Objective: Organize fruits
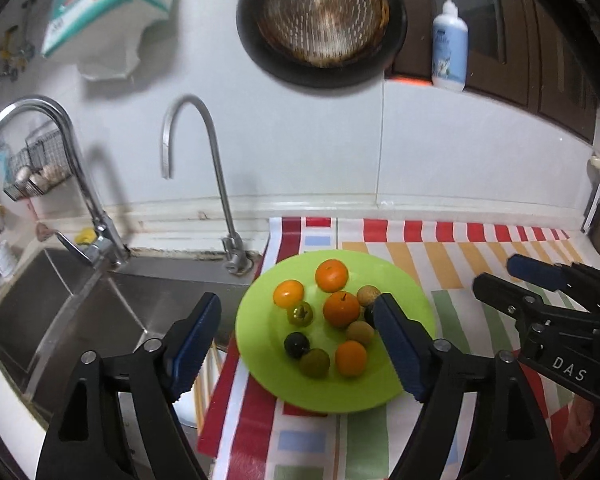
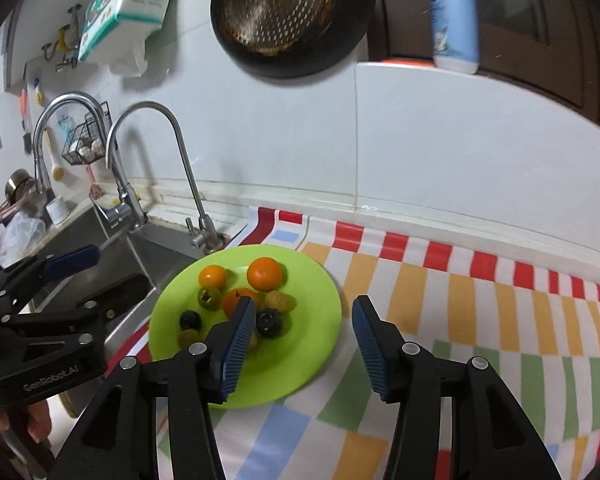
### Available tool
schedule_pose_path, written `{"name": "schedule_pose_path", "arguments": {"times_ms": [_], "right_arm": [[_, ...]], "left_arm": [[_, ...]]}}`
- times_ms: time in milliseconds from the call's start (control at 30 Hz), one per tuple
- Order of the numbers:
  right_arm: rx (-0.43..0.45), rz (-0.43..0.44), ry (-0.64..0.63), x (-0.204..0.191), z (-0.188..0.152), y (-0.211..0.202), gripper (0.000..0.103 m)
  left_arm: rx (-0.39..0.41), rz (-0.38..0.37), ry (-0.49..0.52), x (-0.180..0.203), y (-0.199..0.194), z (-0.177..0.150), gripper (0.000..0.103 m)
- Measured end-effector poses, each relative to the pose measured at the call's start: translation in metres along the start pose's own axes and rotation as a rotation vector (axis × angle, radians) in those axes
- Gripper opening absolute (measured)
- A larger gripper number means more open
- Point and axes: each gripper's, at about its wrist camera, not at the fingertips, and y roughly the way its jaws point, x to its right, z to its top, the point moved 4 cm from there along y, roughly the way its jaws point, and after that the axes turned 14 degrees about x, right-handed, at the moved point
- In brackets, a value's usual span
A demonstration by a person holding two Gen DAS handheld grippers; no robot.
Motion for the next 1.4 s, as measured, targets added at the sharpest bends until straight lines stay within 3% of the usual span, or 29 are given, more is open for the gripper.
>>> {"name": "schedule_pose_path", "arguments": {"times_ms": [133, 400, 833, 933, 1067, 1167, 1400], "right_arm": [[0.024, -0.066, 0.014, -0.004, -0.003, -0.029, 0.059], [0.069, -0.179, 0.067, -0.009, -0.013, -0.086, 0.059], [0.1, -0.193, 0.046, -0.009, -0.027, -0.164, 0.059], [0.107, -0.204, 0.036, -0.011, -0.034, -0.18, 0.07], [0.11, -0.2, 0.046, -0.013, -0.042, -0.203, 0.072], [0.112, -0.204, 0.05, -0.013, -0.048, -0.215, 0.079], [0.134, -0.205, 0.025, -0.018, -0.053, -0.243, 0.08]], "left_arm": [[0.043, -0.039, 0.029, -0.002, -0.023, 0.003, 0.086], [0.074, -0.106, 0.061, 0.008, -0.063, 0.002, 0.087], [0.107, -0.065, 0.017, 0.027, -0.137, -0.013, 0.097], [0.12, -0.054, 0.023, 0.03, -0.156, -0.017, 0.101], [0.125, -0.038, 0.021, 0.032, -0.177, -0.022, 0.103], [0.127, -0.03, 0.015, 0.032, -0.19, -0.025, 0.103], [0.135, -0.022, 0.02, 0.036, -0.213, -0.028, 0.103]]}}
